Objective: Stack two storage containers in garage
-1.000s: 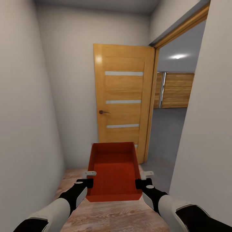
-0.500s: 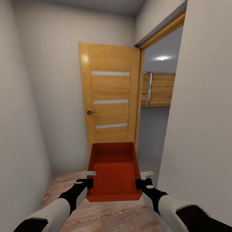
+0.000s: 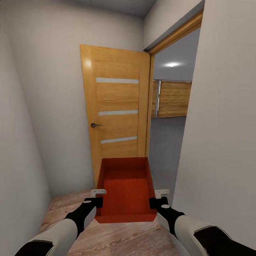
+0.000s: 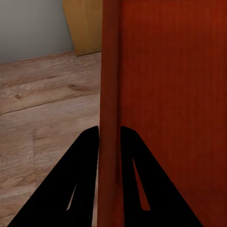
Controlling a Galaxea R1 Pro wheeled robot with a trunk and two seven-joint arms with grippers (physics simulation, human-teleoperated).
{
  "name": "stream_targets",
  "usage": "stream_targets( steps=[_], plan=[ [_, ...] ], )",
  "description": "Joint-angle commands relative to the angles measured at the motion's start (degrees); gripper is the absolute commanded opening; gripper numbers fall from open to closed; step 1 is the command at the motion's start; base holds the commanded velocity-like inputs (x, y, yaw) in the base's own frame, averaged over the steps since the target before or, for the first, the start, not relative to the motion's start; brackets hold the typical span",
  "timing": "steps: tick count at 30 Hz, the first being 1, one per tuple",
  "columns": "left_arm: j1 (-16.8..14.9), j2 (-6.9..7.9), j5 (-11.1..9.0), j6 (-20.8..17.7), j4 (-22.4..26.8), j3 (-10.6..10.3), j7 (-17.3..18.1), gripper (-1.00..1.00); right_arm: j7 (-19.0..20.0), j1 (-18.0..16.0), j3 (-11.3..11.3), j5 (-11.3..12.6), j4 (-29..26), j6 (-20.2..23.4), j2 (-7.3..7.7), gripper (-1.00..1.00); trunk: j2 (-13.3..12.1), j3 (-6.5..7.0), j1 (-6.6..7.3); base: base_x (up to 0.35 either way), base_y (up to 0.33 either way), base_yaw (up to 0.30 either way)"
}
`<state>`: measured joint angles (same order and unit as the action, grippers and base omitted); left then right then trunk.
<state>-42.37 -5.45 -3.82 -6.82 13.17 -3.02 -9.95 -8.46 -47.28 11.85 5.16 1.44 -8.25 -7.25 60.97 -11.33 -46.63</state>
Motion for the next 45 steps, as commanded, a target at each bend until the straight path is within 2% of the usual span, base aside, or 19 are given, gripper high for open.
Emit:
stream_targets(
  steps=[1, 9, 20, 45],
  plan=[
    [0.0, 0.0, 0.3, -0.4, 0.0, 1.0, -1.5, -1.0, 0.7, -0.1, -1.7, -0.6, -0.2, -0.2, -1.62, -1.0, 0.1, -0.08, -0.02, 0.158, 0.282, -0.001],
    [0.0, 0.0, 0.3, -0.4, 0.0, 1.0, -1.5, -1.0, 0.6, -0.1, -1.7, -0.6, -0.2, -0.1, -1.73, -1.0, 0.1, -0.08, -0.02, 0.165, 0.282, -0.032],
    [0.0, 0.0, 0.3, -0.4, 0.0, 0.9, -1.5, -1.0, 0.6, -0.1, -1.7, -0.6, -0.2, -0.1, -1.8, -1.0, 0.1, -0.08, -0.02, 0.218, 0.253, -0.225],
    [0.0, 0.04, 0.3, -0.4, 0.3, 1.0, -1.4, -1.0, 0.6, -0.1, -1.7, -0.6, -0.2, -0.2, -1.8, -1.0, 0.1, -0.08, -0.02, 0.3, 0.119, -0.246]
  ],
)
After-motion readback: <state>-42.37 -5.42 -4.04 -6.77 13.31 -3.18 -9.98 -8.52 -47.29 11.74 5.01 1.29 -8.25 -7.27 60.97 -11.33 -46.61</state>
